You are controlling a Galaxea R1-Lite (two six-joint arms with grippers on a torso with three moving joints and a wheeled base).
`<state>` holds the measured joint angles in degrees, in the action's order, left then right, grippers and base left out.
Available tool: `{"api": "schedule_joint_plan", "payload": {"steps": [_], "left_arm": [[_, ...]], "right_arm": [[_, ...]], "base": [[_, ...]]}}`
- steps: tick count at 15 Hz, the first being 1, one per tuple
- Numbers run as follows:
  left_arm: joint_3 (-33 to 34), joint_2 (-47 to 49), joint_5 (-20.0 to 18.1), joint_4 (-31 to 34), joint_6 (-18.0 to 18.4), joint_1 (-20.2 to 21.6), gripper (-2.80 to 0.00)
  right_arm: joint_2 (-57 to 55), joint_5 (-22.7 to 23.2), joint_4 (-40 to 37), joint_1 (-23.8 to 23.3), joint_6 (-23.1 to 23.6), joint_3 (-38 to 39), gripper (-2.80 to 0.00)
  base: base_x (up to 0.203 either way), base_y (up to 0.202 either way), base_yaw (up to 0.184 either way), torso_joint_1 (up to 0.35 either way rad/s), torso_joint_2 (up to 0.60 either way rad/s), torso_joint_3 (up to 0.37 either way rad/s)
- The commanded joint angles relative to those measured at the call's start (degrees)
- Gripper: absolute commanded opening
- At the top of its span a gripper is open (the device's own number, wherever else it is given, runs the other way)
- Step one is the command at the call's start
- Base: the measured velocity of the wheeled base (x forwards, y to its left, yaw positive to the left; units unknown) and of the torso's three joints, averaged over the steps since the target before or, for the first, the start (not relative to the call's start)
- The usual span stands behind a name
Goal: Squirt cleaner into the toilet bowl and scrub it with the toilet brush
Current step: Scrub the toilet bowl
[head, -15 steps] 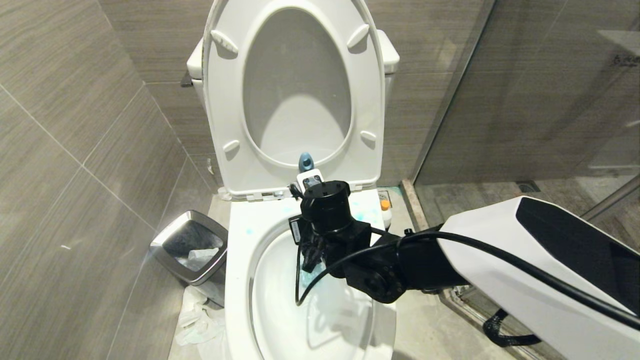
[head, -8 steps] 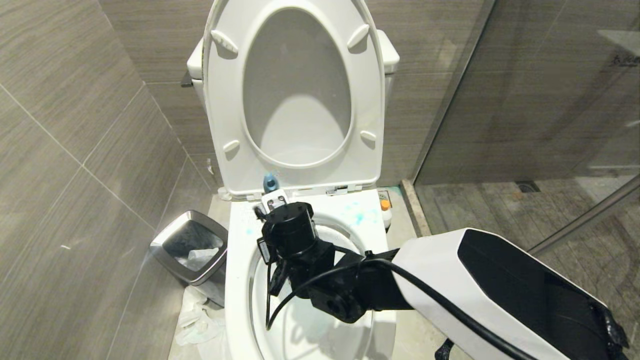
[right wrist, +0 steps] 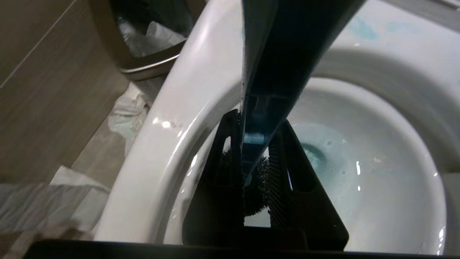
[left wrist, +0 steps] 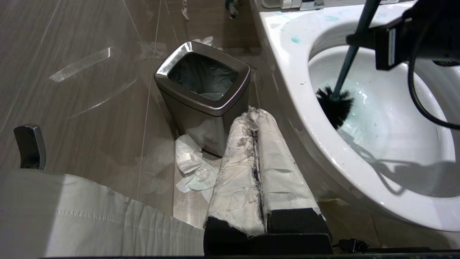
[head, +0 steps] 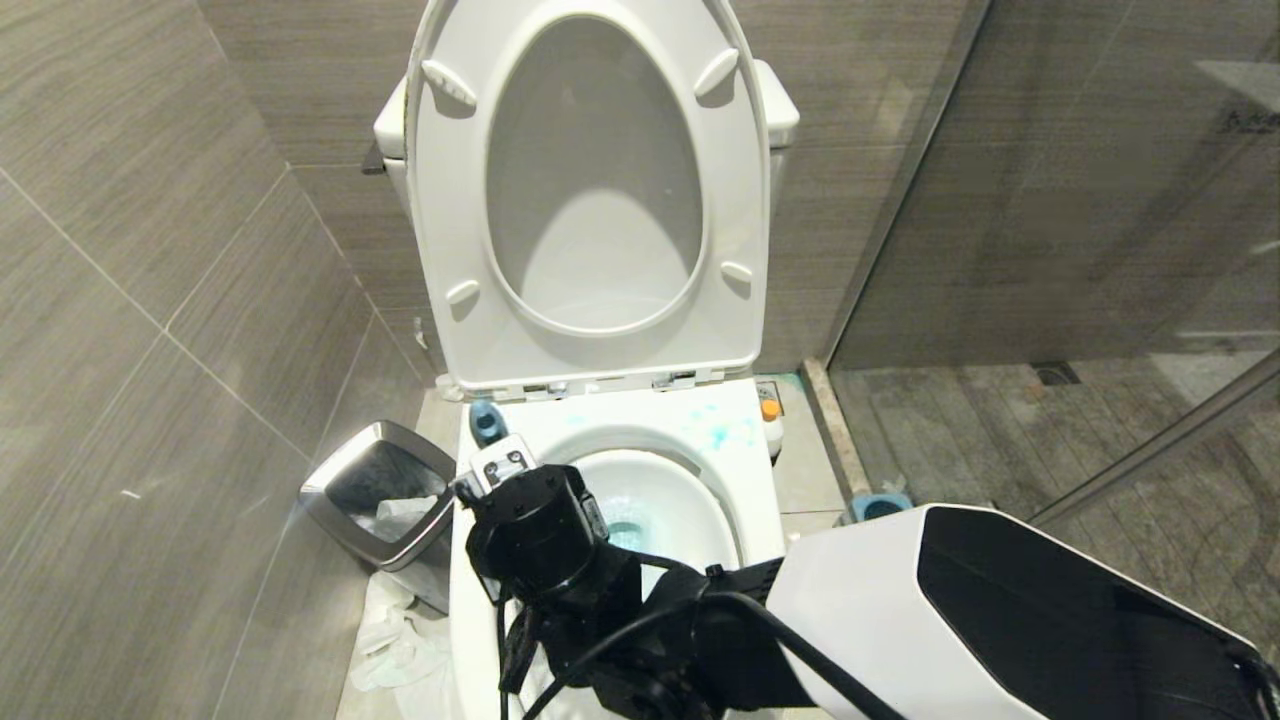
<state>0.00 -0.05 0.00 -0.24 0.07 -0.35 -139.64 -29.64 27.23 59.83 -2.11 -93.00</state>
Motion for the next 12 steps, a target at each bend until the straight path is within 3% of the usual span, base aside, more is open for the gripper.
{"api": "schedule_joint_plan", "payload": {"steps": [1,6,12], "left_arm": [[0.0,0.0,0.0,0.0,0.0,0.0,-2.80],[0.0,0.0,0.0,0.0,0.0,0.0,-2.80],[0.0,0.0,0.0,0.0,0.0,0.0,-2.80]], "right_arm": [[3.8,-0.3,0.3,2.4,-1.9,5.2,-2.80],[12.7,-0.9,1.0,5.9,-7.0,21.1,-2.80],[21.6,-3.3,11.1,6.2,-8.2,42.5,-2.80]], "base": [[0.000,0.000,0.000,0.000,0.00,0.000],[0.000,0.000,0.000,0.000,0.00,0.000],[0.000,0.000,0.000,0.000,0.00,0.000]]}}
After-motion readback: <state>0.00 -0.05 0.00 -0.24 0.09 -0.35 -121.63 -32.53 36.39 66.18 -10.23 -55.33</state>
